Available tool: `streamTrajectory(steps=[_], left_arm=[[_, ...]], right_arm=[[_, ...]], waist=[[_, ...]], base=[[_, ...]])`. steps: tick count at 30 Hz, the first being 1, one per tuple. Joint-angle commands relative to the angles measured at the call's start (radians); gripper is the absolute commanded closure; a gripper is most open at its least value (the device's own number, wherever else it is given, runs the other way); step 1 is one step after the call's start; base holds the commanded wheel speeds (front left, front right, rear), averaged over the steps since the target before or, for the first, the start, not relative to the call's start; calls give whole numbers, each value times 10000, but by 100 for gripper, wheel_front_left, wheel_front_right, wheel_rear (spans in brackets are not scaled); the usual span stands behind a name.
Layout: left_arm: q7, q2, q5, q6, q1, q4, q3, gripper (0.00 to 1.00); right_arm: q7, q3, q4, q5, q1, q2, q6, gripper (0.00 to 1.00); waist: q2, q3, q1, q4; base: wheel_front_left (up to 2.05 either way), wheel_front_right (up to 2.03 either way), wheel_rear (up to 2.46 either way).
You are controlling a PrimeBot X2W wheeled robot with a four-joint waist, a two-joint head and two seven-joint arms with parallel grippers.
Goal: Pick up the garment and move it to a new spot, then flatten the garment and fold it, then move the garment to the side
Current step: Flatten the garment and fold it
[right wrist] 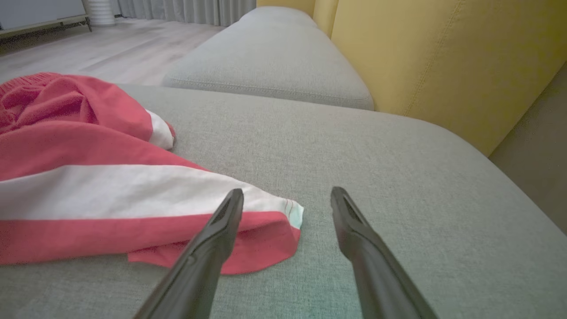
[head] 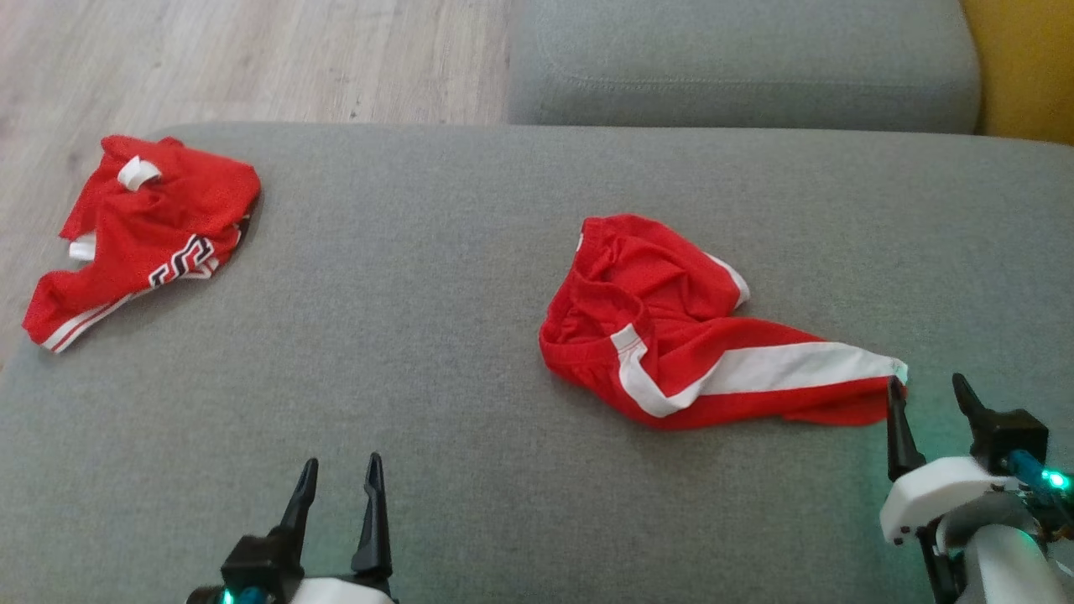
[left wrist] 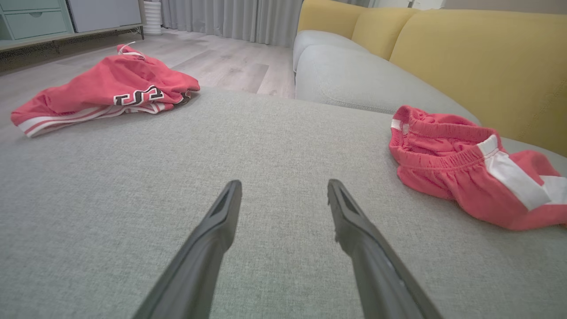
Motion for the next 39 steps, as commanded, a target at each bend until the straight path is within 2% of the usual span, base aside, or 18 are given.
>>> streamTrajectory(steps=[1,8,12,17,20,28,35,39], left_arm=[[-163,100,-69,56,-284,-258,361,0],[-247,45,-136,61,-260,-238,411,0],[-241,63,-58,-89,-439,-165,251,0],[78,-30,246,-437,-1227,-1,-303,0],[382,-255,474,-831,-2055,287,-814,0],[1337,-1015,814,-1986,-4522,2188,-2003,0],[1620,-1288,595,-2193,-6023,4118,-2125,0],[1958,-1353,399,-2455,-6560,5059,-2349,0]], right_arm=[[-199,158,-484,-28,-127,25,40,0],[-205,349,-1789,177,555,320,40,0],[-206,695,-2485,430,986,443,40,0],[-207,1266,-3134,935,1325,476,40,0],[-207,1511,-3510,1180,1455,479,40,0],[-188,2057,-4023,1507,1460,481,40,0],[-164,2449,-4064,1628,1250,481,40,0],[-167,2497,-4036,1608,1169,481,40,0]], waist=[[-1,-129,0,-87],[-1,-350,0,-299],[-1,-424,0,-493],[-1,-355,0,-826],[-1,-239,0,-1033],[-1,171,0,-1850],[-1,583,0,-2518],[-1,737,0,-2751]], base=[[0,0,0],[0,0,0],[0,0,0],[0,0,0],[0,0,0],[0,0,0],[0,0,0],[0,0,0]])
